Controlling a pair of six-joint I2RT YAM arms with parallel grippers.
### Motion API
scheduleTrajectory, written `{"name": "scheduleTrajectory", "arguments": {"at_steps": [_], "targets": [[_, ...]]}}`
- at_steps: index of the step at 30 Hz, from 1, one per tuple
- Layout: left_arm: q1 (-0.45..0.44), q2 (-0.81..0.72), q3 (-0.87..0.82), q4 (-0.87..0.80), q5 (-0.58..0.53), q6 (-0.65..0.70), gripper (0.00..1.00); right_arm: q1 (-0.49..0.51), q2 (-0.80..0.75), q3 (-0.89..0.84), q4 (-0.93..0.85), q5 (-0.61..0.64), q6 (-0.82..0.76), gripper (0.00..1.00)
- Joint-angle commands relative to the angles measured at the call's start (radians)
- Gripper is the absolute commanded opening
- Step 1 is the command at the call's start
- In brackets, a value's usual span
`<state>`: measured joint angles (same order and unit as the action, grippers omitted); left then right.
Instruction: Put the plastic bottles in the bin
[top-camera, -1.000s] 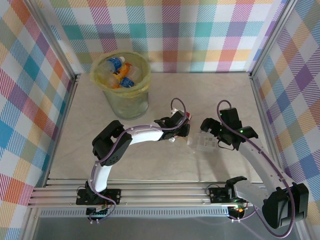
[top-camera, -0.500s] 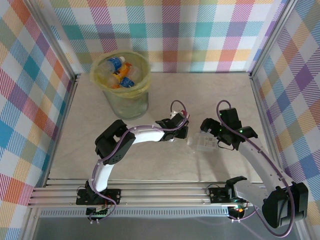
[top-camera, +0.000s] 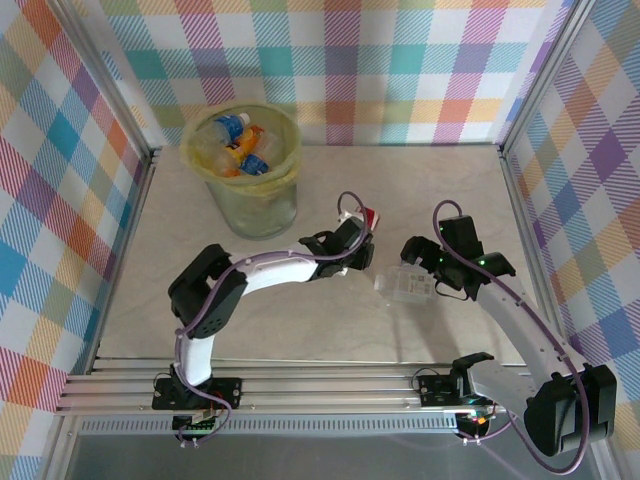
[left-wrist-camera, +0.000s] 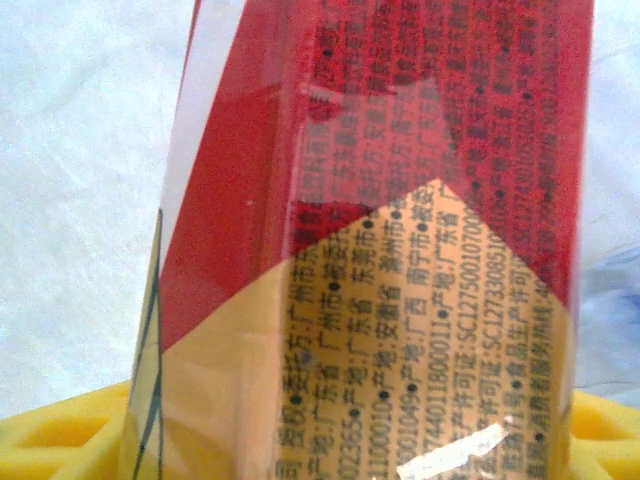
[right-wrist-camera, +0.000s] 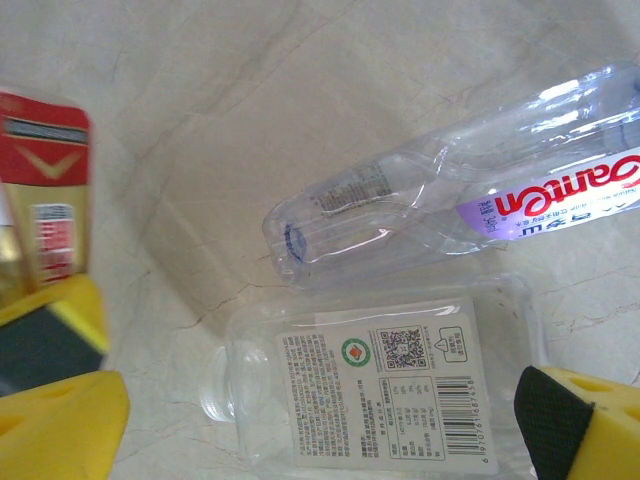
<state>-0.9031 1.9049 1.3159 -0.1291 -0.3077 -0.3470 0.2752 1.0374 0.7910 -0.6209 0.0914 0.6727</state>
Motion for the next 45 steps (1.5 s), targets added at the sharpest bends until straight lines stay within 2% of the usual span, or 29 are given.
{"name": "scheduleTrajectory", "arguments": {"at_steps": [1,14,23,32,45], "targets": [[-0.014,-0.111,-0.016,0.013,0.008,0.081,0.63,-0.003,-0.004,-0.003,0.016,-0.018,0.013,1.00],[-0.019,-0.402,-0.046,0.033,0.148,0.246,0.63,-0.003,-0.002,-0.017,0.053,-0.043,0.024,1.00],[-0.002,-0.574,-0.051,0.046,0.129,0.399,0.64,-0.002,-0.004,-0.047,0.121,-0.095,0.034,1.00],[0.137,-0.601,0.104,-0.131,0.039,0.599,0.66,-0.003,-0.021,-0.055,0.123,-0.105,0.041,1.00],[0.507,-0.451,0.374,-0.337,0.120,0.726,0.67,-0.003,-0.046,-0.059,0.113,-0.102,0.050,1.00]]}}
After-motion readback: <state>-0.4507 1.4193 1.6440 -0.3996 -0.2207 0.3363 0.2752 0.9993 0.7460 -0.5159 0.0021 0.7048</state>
